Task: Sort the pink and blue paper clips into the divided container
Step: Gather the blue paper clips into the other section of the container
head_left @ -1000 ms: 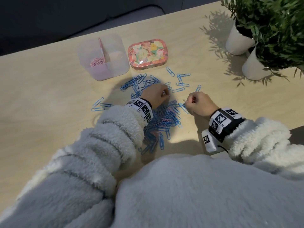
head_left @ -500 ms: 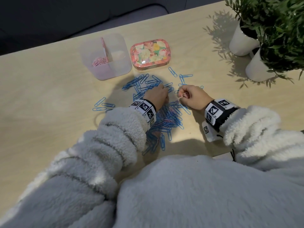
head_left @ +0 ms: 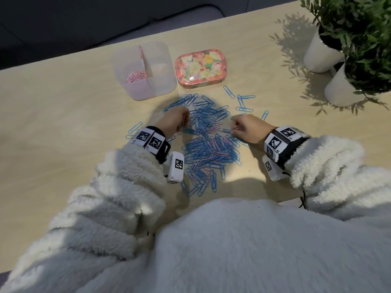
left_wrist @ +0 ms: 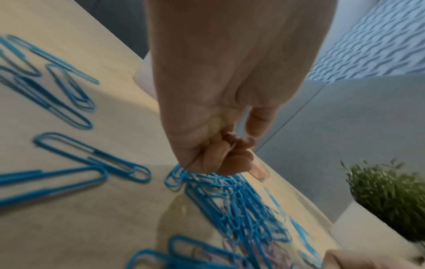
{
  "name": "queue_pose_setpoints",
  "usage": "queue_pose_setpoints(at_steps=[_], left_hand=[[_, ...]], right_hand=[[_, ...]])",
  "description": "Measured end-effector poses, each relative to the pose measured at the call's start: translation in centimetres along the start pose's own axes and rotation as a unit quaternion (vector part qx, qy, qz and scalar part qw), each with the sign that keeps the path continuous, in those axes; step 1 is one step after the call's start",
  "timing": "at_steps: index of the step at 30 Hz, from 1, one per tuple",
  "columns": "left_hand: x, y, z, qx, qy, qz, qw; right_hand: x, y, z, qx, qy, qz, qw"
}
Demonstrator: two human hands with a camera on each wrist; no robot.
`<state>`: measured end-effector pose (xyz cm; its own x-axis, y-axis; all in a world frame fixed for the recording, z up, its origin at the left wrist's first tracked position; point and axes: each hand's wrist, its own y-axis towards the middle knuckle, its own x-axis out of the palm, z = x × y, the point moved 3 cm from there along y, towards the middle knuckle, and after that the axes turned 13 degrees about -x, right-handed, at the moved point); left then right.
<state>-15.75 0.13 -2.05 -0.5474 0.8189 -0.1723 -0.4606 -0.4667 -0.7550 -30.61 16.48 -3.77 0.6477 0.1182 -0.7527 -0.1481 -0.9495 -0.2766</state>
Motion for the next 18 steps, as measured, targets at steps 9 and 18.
queue_pose_setpoints(at_steps=[9,18], left_hand=[[4.1,-0.7,-0.1,0.22,0.446,0.108,0.861],[4.0,-0.9,-0.6,0.242,0.446,0.136,0.851]], right_hand=[[-1.2,-2.8,2.7,0.108,0.353,0.208,0.906],[0.1,-2.6,0.9,0.122,0.29,0.265,0.911]])
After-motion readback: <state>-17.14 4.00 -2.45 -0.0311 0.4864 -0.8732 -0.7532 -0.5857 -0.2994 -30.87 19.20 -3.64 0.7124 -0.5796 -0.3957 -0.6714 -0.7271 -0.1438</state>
